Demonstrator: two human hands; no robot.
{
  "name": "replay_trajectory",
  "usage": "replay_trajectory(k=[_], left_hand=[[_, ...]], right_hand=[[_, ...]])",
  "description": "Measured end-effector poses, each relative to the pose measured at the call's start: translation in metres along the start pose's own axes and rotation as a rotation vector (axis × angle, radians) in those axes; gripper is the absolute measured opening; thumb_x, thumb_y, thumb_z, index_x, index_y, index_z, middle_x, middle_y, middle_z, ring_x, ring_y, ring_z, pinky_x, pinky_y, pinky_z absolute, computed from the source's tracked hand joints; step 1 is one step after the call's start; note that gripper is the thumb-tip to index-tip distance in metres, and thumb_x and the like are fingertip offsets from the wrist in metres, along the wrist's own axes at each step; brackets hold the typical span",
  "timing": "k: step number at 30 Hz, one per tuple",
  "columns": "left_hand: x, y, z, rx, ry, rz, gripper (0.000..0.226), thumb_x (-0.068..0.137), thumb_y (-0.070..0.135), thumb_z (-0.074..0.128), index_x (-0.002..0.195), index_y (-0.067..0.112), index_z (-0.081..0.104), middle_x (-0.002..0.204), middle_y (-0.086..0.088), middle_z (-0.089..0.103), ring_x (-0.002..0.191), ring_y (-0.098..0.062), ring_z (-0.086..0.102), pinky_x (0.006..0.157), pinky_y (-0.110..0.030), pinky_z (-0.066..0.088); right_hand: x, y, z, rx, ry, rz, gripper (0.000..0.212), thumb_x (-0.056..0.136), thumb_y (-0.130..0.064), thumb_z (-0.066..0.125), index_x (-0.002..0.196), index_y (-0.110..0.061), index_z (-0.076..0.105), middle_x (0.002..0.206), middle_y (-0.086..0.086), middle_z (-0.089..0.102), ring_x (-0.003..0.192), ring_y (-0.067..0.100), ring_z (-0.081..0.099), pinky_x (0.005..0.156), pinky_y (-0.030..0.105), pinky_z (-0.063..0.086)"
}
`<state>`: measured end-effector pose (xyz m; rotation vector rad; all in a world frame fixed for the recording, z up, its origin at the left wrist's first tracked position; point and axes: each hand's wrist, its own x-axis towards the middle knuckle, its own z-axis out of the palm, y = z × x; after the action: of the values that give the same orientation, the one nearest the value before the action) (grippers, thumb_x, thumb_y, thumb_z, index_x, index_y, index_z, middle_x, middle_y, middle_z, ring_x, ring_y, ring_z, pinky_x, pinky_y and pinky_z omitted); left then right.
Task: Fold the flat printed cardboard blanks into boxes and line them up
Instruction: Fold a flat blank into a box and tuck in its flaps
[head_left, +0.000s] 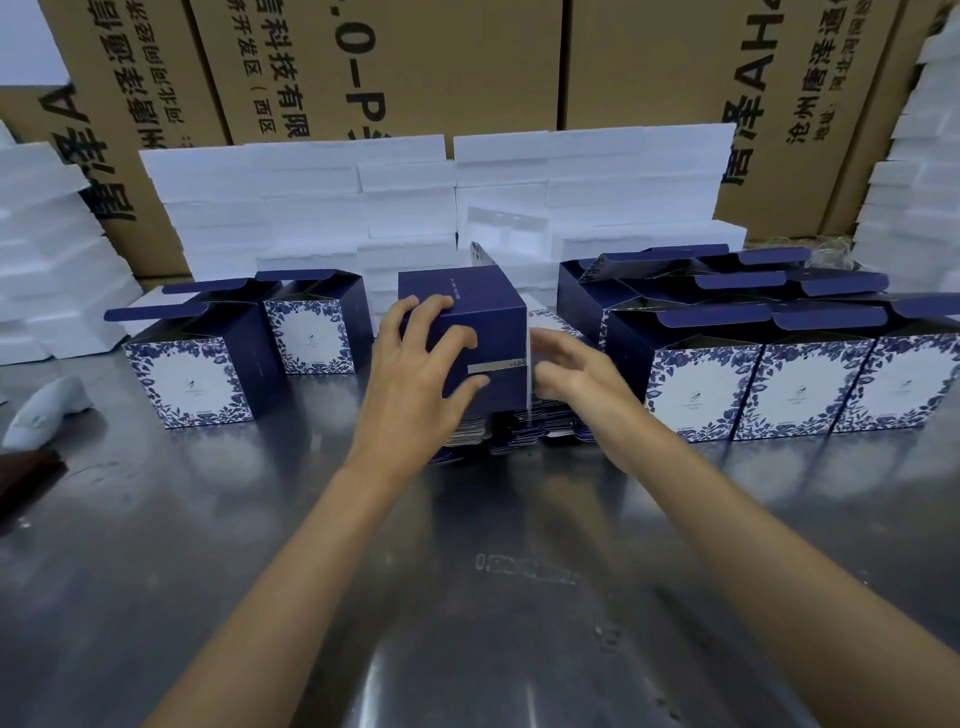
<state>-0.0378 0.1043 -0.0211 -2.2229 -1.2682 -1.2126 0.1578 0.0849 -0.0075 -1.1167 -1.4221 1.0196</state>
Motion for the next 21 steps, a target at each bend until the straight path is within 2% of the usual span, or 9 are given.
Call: replay_trajectory(k=[3, 5, 7, 9, 11, 13, 15, 18, 21], left_hand=[[0.003, 0.002, 0.004, -0.007, 0.008, 0.036, 0.032, 0.08, 0.014, 0.081, 0.106, 0.012, 0.062, 0.139, -0.01, 0.049, 0.133, -0.036, 0.034, 0.104, -0.053, 0.041], [0.004, 0.004, 0.005, -0.049, 0.016, 0.063, 0.035, 0.077, 0.007, 0.078, 0.106, 0.011, 0.06, 0.138, -0.009, 0.049, 0.132, -0.033, 0.035, 0.103, -0.05, 0.042], [0.003, 0.003, 0.003, -0.144, 0.04, 0.041, 0.037, 0.078, 0.014, 0.073, 0.11, 0.012, 0.055, 0.14, -0.008, 0.045, 0.132, -0.026, 0.037, 0.105, -0.042, 0.042], [0.0, 0.0, 0.001, -0.274, 0.055, -0.058, 0.052, 0.078, 0.019, 0.072, 0.124, 0.017, 0.047, 0.148, -0.005, 0.034, 0.138, -0.02, 0.035, 0.105, -0.028, 0.041], [-0.004, -0.002, 0.001, -0.397, 0.058, -0.177, 0.078, 0.075, 0.011, 0.08, 0.141, 0.02, 0.039, 0.155, -0.002, 0.024, 0.141, -0.016, 0.035, 0.104, -0.018, 0.041], [-0.006, -0.002, 0.001, -0.521, 0.033, -0.321, 0.095, 0.074, 0.007, 0.083, 0.151, 0.026, 0.03, 0.152, 0.001, 0.032, 0.129, -0.003, 0.046, 0.092, -0.006, 0.043], [-0.007, 0.0, 0.0, -0.603, -0.005, -0.398, 0.098, 0.076, 0.007, 0.083, 0.152, 0.033, 0.028, 0.145, 0.006, 0.044, 0.118, 0.0, 0.054, 0.086, -0.009, 0.048], [-0.01, 0.0, 0.0, -0.647, -0.025, -0.419, 0.095, 0.078, 0.005, 0.08, 0.152, 0.037, 0.028, 0.138, 0.011, 0.051, 0.126, -0.011, 0.054, 0.098, -0.031, 0.053], [-0.009, 0.001, -0.001, -0.662, -0.026, -0.435, 0.093, 0.079, 0.004, 0.079, 0.15, 0.039, 0.03, 0.139, 0.009, 0.052, 0.128, -0.015, 0.053, 0.099, -0.037, 0.053]], right_hand=[[0.003, 0.005, 0.004, 0.004, -0.086, 0.021, 0.057, 0.091, -0.007, 0.068, 0.141, -0.029, 0.052, 0.133, -0.01, 0.065, 0.119, 0.002, 0.061, 0.084, 0.016, 0.049], [0.008, 0.01, 0.007, 0.034, -0.078, 0.034, 0.062, 0.089, -0.013, 0.075, 0.142, -0.03, 0.049, 0.13, -0.009, 0.067, 0.116, 0.004, 0.064, 0.085, 0.017, 0.051], [0.012, 0.012, 0.01, 0.036, -0.044, 0.035, 0.061, 0.089, -0.018, 0.077, 0.142, -0.029, 0.049, 0.127, -0.006, 0.069, 0.113, 0.005, 0.066, 0.083, 0.014, 0.052], [0.015, 0.015, 0.013, 0.028, 0.006, 0.022, 0.056, 0.091, -0.021, 0.076, 0.141, -0.027, 0.052, 0.125, -0.006, 0.07, 0.111, 0.004, 0.067, 0.082, 0.012, 0.053], [0.018, 0.018, 0.015, 0.001, 0.074, 0.019, 0.052, 0.092, -0.023, 0.075, 0.139, -0.025, 0.053, 0.126, -0.004, 0.07, 0.115, 0.009, 0.066, 0.095, 0.023, 0.054], [0.021, 0.019, 0.019, -0.045, 0.132, 0.025, 0.049, 0.092, -0.026, 0.074, 0.137, -0.024, 0.055, 0.127, -0.002, 0.068, 0.118, 0.015, 0.063, 0.103, 0.035, 0.052], [0.023, 0.02, 0.023, -0.069, 0.179, 0.014, 0.044, 0.092, -0.026, 0.074, 0.133, -0.022, 0.058, 0.124, -0.001, 0.069, 0.115, 0.016, 0.065, 0.101, 0.038, 0.054], [0.024, 0.02, 0.029, -0.13, 0.249, -0.012, 0.033, 0.092, -0.029, 0.073, 0.123, -0.023, 0.062, 0.119, 0.0, 0.07, 0.112, 0.018, 0.065, 0.097, 0.04, 0.056], [0.025, 0.021, 0.033, -0.164, 0.302, -0.026, 0.027, 0.092, -0.029, 0.073, 0.115, -0.018, 0.063, 0.11, 0.003, 0.073, 0.106, 0.023, 0.067, 0.094, 0.049, 0.055]])
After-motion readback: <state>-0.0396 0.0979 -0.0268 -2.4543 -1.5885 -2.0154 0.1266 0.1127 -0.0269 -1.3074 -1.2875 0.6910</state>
